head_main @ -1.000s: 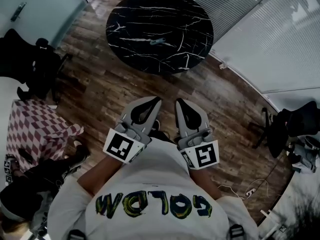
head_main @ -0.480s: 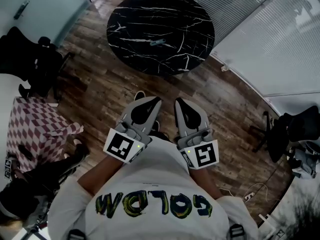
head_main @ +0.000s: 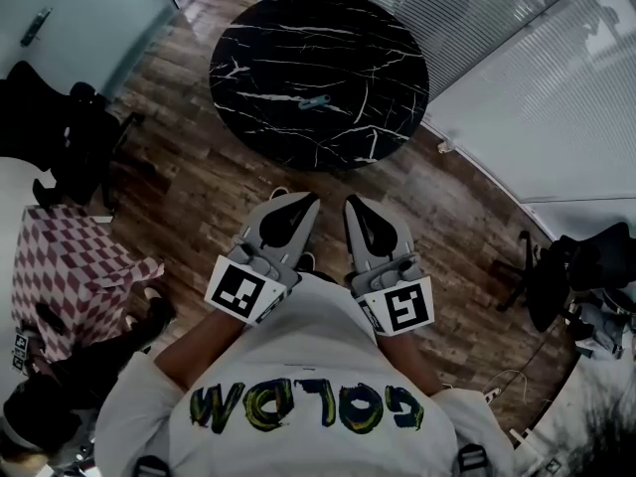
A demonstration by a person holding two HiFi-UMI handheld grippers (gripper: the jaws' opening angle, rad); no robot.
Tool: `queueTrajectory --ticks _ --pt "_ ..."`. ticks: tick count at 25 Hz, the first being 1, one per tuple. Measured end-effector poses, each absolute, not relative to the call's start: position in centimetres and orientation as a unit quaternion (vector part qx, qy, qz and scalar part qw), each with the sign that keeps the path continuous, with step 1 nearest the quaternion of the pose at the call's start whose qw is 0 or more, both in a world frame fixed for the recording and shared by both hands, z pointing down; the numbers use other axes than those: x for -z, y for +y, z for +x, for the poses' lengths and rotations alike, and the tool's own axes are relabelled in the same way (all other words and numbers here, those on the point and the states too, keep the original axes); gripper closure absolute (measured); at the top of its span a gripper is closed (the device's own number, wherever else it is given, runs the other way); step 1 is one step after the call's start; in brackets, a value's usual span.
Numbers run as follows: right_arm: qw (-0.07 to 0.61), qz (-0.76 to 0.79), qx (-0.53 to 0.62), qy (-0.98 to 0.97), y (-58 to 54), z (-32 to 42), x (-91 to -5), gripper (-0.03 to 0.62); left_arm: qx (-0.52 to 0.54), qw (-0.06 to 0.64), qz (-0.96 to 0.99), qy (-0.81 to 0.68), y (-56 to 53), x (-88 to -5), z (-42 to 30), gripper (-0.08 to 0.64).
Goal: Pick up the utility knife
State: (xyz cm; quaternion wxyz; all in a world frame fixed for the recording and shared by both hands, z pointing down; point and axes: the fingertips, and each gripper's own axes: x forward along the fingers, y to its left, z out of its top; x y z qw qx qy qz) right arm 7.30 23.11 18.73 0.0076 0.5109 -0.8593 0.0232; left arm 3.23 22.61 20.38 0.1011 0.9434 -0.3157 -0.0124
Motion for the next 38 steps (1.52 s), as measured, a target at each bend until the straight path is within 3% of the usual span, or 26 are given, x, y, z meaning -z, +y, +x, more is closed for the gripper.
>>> queueTrajectory --ticks 21,38 --pt "0.035 0.517 -0.019 -0.855 2.0 1.9 -18.5 0.591 0.022 0.118 0.948 -0.294 1.8 -20.4 -1.8 0.558" --pt "0.040 0.521 -0.034 -0.852 -4.4 1.8 -20.2 0.591 0.014 0.133 0.947 -0.292 -4.8 -22.0 -2.3 0.558"
